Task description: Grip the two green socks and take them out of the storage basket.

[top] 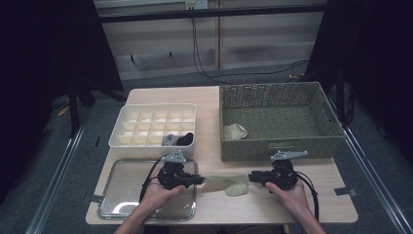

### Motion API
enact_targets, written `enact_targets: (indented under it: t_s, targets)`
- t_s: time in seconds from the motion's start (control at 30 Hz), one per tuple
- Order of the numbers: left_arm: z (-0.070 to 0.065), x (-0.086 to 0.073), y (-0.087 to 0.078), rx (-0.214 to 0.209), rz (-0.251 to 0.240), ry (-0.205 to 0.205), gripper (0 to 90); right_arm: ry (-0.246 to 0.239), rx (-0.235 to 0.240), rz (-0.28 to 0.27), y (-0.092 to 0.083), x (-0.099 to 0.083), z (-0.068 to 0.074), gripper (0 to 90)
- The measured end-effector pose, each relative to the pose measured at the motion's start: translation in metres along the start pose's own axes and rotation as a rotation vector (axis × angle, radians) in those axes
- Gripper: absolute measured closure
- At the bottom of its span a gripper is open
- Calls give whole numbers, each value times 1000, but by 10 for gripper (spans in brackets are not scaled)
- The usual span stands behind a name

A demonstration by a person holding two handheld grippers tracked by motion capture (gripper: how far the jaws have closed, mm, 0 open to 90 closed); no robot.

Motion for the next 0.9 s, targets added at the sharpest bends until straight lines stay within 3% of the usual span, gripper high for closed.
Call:
enact_targets:
  t_s: [0.13,0.27,0.3,0.4,0.57,0.63,0.73,0.83,0.9]
  targets:
    - [-1,0,-1,-7,-13,-11,876,-5,-3,-38,-11,-4,9,720]
    - [-1,1,-1,-11,-11,-13,874,-8,36,-25,-12,-9,18,752]
    - [-1,1,-1,-13,-15,-14,874,-20,59,0,-7,-13,23,757]
    - [-2,2,-2,-19,-17,-15,873,-39,71,38,6,-12,28,744]
    - [-2,3,-3,-20,-19,-16,872,-76,60,70,26,-7,33,666]
    - [-3,3,-5,-17,-26,-17,871,-95,35,100,32,-8,34,633]
    - [-2,4,-8,-7,-49,-38,871,-123,18,110,32,-10,32,716]
    - [0,6,-12,7,-59,-40,873,-151,-12,127,28,-13,31,855]
    - [0,6,-13,4,-62,-42,875,-162,-3,140,26,-15,29,900]
Point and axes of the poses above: each handheld gripper's, and its own axes: y roughly forward along the jaws, x roughly out of its top, z roughly to its left, the point moved 2 cm from there along y, roughly forward along the jaws, and after that the axes turned 1 degree about z, right-handed, at the moved point
